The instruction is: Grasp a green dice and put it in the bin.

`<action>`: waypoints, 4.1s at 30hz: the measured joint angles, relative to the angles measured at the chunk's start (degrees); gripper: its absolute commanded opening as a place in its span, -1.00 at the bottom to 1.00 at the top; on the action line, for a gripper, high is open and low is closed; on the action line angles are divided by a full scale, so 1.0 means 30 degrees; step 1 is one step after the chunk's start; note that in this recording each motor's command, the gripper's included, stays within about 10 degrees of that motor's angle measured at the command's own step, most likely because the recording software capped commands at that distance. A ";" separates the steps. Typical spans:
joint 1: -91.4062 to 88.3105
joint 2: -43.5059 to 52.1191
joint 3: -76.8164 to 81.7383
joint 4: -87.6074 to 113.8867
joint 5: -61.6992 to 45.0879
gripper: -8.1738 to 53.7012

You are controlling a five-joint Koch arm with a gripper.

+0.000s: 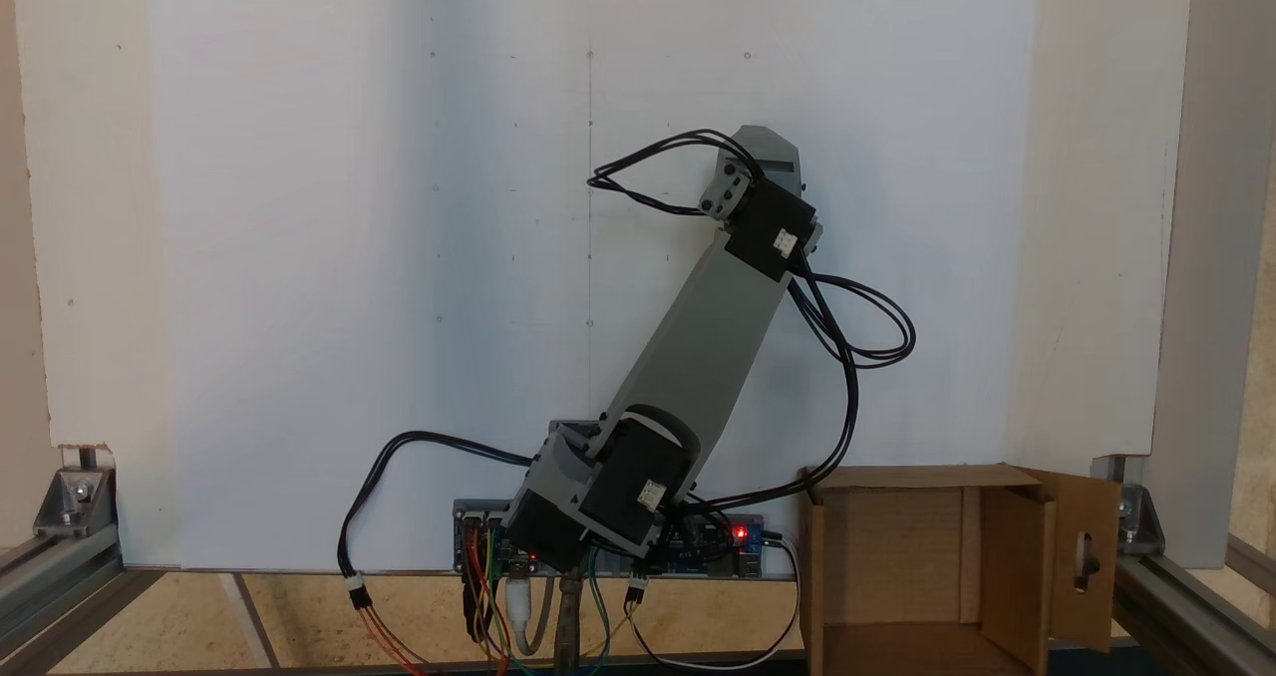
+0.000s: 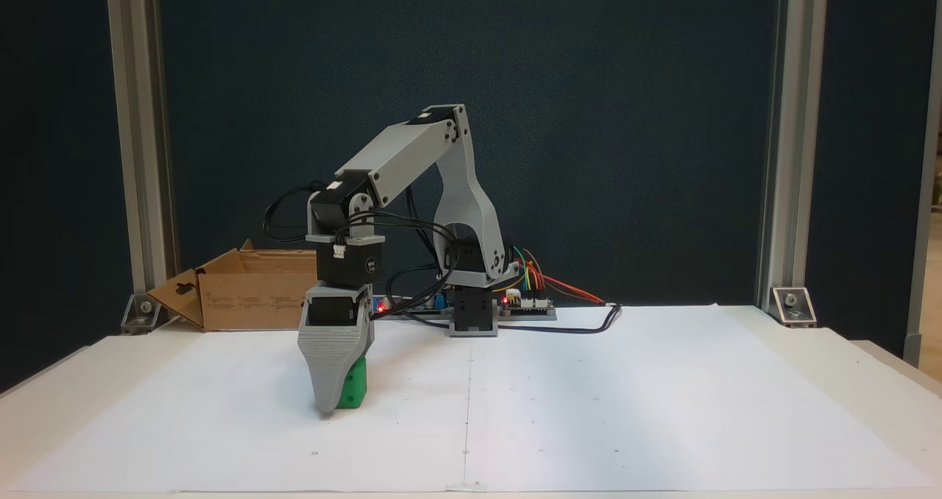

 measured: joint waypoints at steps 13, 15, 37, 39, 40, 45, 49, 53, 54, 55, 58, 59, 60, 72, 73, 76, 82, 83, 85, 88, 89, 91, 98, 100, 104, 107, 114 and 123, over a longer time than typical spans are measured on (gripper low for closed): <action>-0.0059 -0.0117 -0.0088 0.0674 -0.0029 -0.36; -0.0059 -0.0117 -0.0088 0.0820 -0.0029 -0.36; 0.0527 1.0107 -0.0557 0.5889 0.6650 -0.36; 0.1992 1.0723 -0.1348 0.5977 0.7324 -0.36; 0.2637 1.0928 -0.1787 0.5977 0.7559 -0.36; 0.6738 1.1367 -0.3369 0.6006 0.7910 -0.36; 1.0840 1.1396 -0.4834 0.6006 0.7910 -0.36; 1.5264 1.1367 -0.5449 0.6006 0.7910 -0.36; 1.6084 1.1250 -0.5596 0.6006 0.7910 -0.36; 1.6992 1.1016 -0.5742 0.5918 0.7910 -0.36; 1.9248 0.9873 -0.5771 0.4951 0.7881 -0.36; 1.9863 0.9346 -0.5771 0.4570 0.7881 -0.36; 2.0449 0.8848 -0.5742 0.4189 0.7793 -0.36; 2.4111 0.3252 -0.5771 0.2490 0.3311 -0.36; 2.4170 0.2959 -0.5771 0.2490 0.3018 -0.36; 2.4287 0.2109 -0.5771 0.2490 0.2695 -0.12; 2.4404 0.1641 -0.5771 0.2344 0.2607 0.53; 2.4404 0.1641 -0.5771 0.2344 0.2607 0.53; 2.4404 0.1670 -0.5771 0.2168 0.2607 0.54; 2.3818 0.1904 -0.5742 0.1230 0.3135 0.63; 2.3262 0.2314 -0.5771 0.0908 0.3721 0.63; 2.1533 0.4072 -0.6094 0.0234 0.5625 0.64; 1.3359 0.9053 -0.6533 -0.2637 0.9932 0.67; 1.0518 0.9521 -0.6533 -0.2666 0.9990 0.67; 0.5039 1.0518 -0.6504 -0.2666 1.0020 0.69; 0.0937 1.1455 -0.6504 -0.2637 1.0020 0.69; -0.8115 1.4180 -0.2725 -0.2666 1.0020 0.69; -1.0898 2.0186 0.9639 -0.7910 1.0020 0.68</action>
